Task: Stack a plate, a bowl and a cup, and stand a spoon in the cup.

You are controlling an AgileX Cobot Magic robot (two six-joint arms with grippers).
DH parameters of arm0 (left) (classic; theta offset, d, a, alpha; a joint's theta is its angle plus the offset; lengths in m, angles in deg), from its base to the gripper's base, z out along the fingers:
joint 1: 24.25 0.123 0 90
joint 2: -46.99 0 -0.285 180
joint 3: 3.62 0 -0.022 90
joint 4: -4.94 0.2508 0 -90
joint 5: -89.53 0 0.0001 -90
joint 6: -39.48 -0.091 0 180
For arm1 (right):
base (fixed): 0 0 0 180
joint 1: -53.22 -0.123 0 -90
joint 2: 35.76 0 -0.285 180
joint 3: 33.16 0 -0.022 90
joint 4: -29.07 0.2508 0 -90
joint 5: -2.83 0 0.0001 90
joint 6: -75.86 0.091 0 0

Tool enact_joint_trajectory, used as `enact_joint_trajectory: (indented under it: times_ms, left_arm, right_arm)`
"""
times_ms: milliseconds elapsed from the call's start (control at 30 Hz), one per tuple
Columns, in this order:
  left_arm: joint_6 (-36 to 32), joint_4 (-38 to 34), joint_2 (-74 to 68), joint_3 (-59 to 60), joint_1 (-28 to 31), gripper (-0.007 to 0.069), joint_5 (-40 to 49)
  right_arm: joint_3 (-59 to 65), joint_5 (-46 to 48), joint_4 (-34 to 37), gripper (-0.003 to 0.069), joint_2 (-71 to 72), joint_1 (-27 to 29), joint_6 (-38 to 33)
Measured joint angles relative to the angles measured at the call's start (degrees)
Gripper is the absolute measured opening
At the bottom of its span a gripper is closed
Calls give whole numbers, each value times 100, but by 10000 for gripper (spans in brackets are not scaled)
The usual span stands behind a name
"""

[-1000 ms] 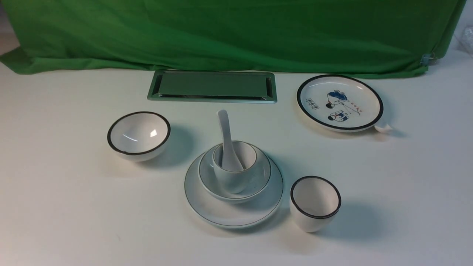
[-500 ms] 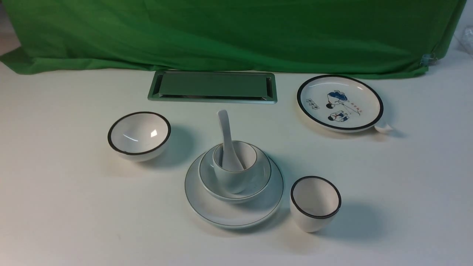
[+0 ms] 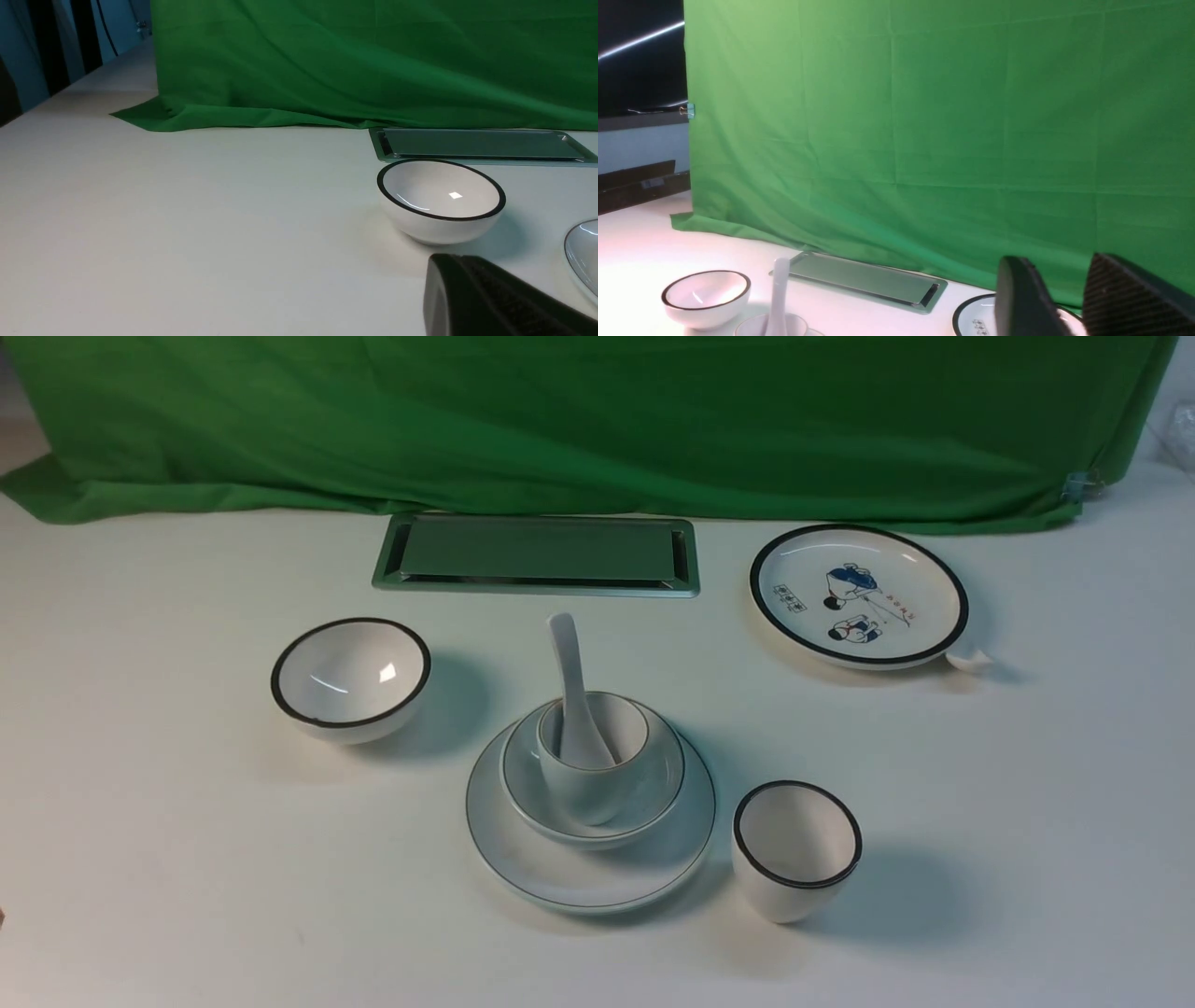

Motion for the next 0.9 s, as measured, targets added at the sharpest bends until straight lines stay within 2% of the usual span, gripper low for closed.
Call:
enact_joint_trajectory:
  times_ms: [333,400,600,633,733,900]
  left_arm:
    - [0,1,0,0,0,4,-4]
    - [0,1,0,0,0,4,-4]
    - [0,20,0,0,-2,4,-19]
    - [0,20,0,0,-7,4,-19]
    - [0,24,4,0,-8,4,-14]
    - [0,24,4,0,-13,4,-24]
  right_arm:
    - [0,185,0,244,11,36,-4]
    - [59,453,0,244,41,242,-4]
    - [1128,994,0,244,281,1588,-270]
    - [1245,1329,12,244,321,1779,-296]
    - [1333,1841,13,244,342,1999,-306]
    - [1333,1874,13,243,342,2017,48]
